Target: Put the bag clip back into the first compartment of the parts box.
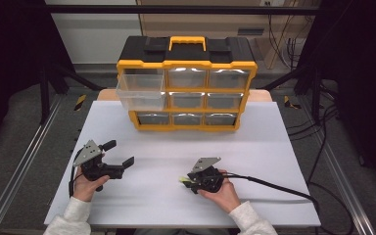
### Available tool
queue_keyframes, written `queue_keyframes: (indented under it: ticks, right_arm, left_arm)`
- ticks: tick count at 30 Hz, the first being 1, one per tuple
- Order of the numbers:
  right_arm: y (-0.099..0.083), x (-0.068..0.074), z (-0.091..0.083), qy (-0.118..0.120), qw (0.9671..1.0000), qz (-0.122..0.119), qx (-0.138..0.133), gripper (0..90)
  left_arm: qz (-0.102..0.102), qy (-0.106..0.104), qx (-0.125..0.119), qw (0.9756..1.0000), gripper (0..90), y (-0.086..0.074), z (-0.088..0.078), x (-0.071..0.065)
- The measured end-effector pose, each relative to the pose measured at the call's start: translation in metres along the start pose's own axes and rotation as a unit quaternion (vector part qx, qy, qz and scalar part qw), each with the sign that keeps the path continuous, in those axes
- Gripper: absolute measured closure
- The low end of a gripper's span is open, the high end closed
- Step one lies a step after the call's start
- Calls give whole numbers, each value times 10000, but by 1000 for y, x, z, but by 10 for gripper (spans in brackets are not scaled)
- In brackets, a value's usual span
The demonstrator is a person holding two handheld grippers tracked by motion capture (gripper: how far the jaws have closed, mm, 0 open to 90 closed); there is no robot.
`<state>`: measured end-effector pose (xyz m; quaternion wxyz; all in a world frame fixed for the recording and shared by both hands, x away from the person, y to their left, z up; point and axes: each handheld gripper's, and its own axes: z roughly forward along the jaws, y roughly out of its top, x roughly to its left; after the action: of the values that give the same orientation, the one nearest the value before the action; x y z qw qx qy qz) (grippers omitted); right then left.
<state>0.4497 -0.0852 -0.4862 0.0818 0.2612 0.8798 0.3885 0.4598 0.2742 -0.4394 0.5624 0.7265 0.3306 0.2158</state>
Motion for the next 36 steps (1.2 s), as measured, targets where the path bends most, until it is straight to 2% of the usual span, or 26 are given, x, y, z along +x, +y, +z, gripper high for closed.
queue_keyframes:
  ticks: [6, 11, 21, 28, 36]
  right_arm:
    - [0, -1, 1, 31, 10000, -26, 81, 737]
    - [0, -1, 1, 52, 9999, 7, 101, 772]
    - [1, -3, 0, 38, 10000, 13, 76, 779]
    - [6, -3, -10, 56, 10000, -16, -50, 779]
    - [11, -4, -24, 88, 9997, -8, -219, 780]
  left_arm:
    - [21, 26, 7, 10000, 19, 0, 0, -1]
    - [14, 32, -7, 10000, 19, 0, -1, 0]
    - [40, 53, -1, 10000, 19, 0, -1, 0]
    - [110, 63, 37, 9999, 18, 0, 0, -2]
    - [96, 83, 29, 9999, 17, 0, 0, -1]
